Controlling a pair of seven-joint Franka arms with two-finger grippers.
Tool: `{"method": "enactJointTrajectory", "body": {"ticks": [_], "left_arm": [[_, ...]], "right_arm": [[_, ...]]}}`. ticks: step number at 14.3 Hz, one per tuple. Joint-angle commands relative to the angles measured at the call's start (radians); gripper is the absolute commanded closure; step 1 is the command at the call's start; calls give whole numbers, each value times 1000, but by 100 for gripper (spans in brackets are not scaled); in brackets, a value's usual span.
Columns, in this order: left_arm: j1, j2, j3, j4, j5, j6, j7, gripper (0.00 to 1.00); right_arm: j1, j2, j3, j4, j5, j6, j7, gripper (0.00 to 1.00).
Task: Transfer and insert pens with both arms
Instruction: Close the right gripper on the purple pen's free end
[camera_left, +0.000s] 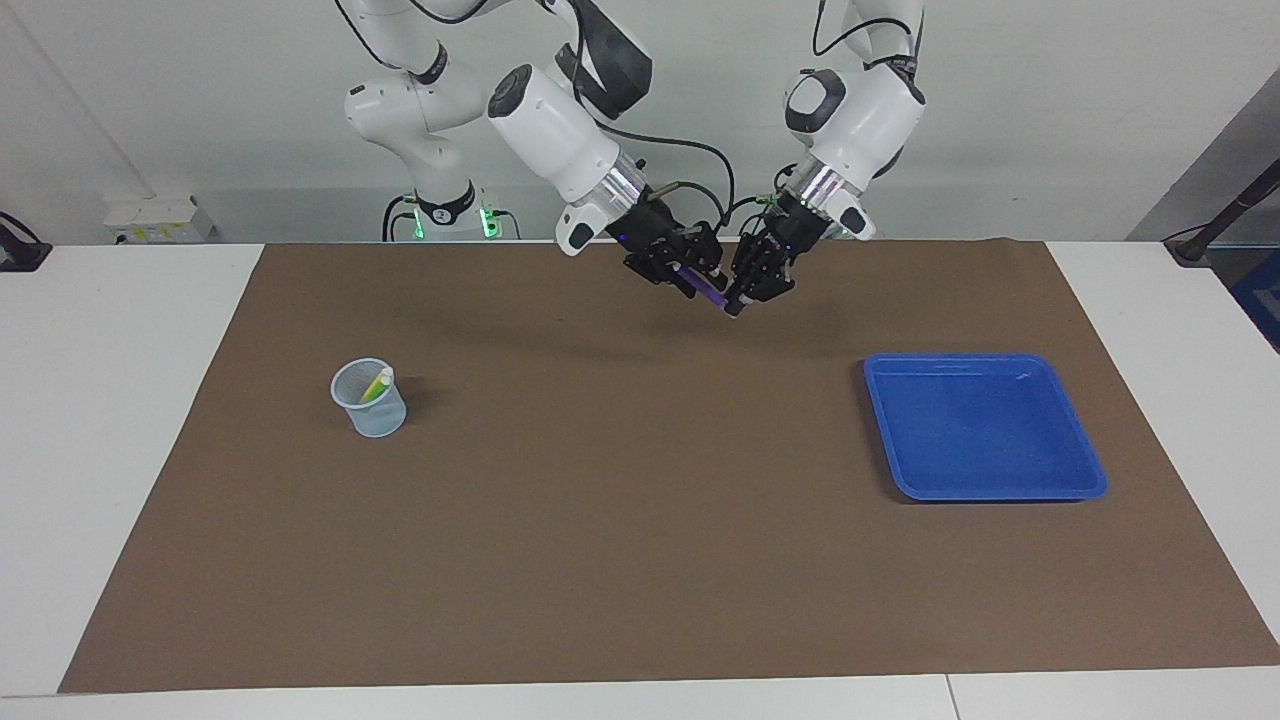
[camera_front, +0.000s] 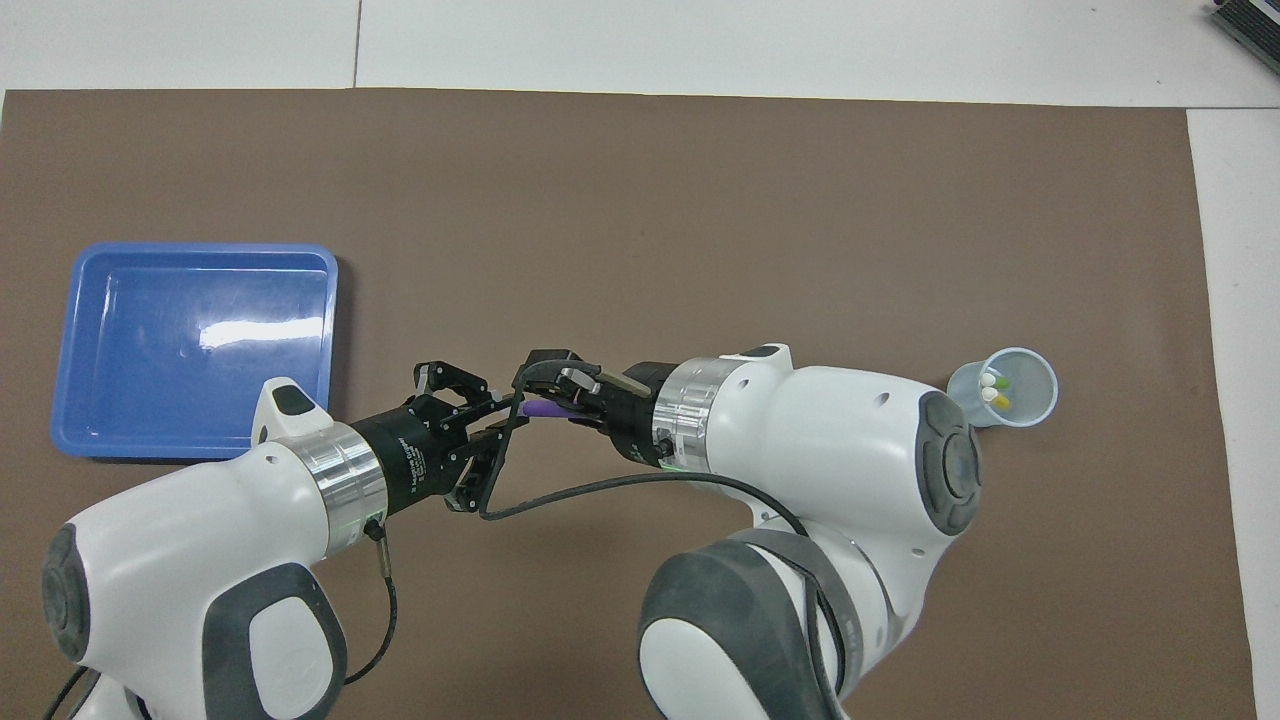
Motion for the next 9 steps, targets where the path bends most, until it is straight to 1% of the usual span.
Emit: {"method": "enactJointTrajectory", "body": {"ticks": [1,4,5,6,8,9], "left_arm": [[-6,-33,2,-30,-16,11,-8,100],[-6,-38,0,-30,-16,11,-8,100],[-6,-38,2,-30,-16,10,-9,100],[-6,-38,2,-30,-16,11,-9,100],[-6,-39,2,-30,-16,10,-9,100],[-6,-39,2,-30,-16,10,-11,100]], "right_arm": [[-14,-24,-2,-21,8,-17,-28,58],[-20,-24,-3,-21,7,-26,-47,73],[-23,-24,-2,-21,7,-26,-50,80],[-23,-24,-3,-21,7,-26,-50,84],[-23,-24,-3,-21,7,-26,-50,87],[-23,-24,-3,-21,7,-26,-50,90]]}}
